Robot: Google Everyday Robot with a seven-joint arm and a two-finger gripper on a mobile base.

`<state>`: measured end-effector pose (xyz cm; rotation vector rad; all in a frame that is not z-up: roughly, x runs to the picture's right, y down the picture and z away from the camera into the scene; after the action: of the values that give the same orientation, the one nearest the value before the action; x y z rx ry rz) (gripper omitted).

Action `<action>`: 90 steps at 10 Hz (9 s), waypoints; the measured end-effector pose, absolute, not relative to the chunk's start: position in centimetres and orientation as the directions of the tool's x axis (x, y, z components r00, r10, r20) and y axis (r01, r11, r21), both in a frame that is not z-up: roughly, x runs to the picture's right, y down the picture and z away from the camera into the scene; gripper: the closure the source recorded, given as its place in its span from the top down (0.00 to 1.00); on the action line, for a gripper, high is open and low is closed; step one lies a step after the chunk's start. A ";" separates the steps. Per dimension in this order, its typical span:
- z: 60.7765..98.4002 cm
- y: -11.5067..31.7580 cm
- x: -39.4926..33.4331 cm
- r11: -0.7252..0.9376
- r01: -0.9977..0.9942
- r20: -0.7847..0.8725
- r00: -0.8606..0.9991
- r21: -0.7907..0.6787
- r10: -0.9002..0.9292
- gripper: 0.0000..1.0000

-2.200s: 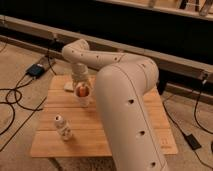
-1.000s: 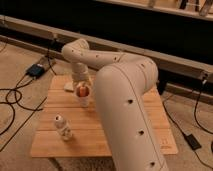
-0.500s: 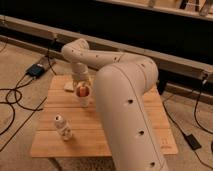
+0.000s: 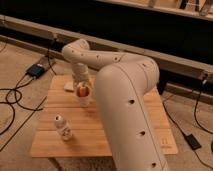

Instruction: Place the pepper in the ceramic bowl

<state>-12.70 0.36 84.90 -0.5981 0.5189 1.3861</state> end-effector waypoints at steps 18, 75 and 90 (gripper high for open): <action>85.7 1.0 -13.0 0.099 -0.990 -0.672 0.141 -0.101 0.727 0.39; 78.3 -8.2 0.2 -0.055 -0.994 -0.432 -0.088 0.090 0.898 0.00; 90.7 -2.8 2.7 -0.069 -0.991 -0.622 -0.123 0.111 0.773 0.11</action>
<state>2.72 -2.84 90.74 -0.4726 0.6055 1.6064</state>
